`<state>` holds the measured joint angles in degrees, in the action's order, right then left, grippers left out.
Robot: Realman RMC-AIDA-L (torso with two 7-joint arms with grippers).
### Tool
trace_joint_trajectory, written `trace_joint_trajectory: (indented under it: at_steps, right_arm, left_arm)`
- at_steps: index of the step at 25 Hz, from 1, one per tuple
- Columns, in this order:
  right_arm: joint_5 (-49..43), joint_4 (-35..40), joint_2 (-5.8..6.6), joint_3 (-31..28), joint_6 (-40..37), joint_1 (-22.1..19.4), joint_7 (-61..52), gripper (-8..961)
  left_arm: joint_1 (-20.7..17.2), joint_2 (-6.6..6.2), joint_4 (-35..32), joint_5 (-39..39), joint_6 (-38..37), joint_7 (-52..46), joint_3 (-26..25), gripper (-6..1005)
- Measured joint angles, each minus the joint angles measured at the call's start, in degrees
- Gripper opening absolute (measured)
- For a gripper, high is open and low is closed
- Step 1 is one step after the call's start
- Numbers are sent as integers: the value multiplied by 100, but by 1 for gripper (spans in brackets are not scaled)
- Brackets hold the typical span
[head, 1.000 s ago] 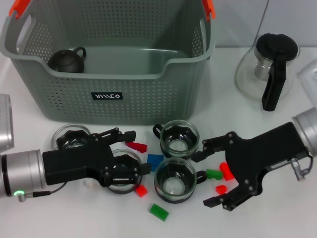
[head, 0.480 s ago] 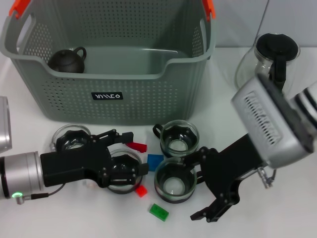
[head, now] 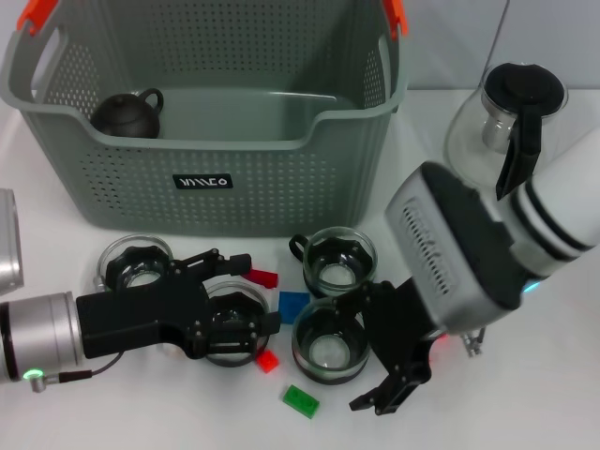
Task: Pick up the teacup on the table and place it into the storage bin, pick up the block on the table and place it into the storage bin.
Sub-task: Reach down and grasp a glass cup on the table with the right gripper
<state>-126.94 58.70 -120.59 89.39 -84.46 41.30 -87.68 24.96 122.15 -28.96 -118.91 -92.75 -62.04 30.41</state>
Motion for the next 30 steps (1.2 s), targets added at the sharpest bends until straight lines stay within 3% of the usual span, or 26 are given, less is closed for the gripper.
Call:
trace_joint_trajectory:
  at_steps: [12,22,30]
  right_arm:
    - [-25,-43,-9,975,802,10,-242,942]
    - [-146,-52,-16,1202,1070,18,-333,942]
    - [-136,-80,-18,1255,1377,20,-734,739]
  left_arm:
    - [-9,2,18,0,100,23,-9,927]
    - [-41,3,22,1,135,19,-9,926]
    - [-135,11,20,34,161,29,-17,925]
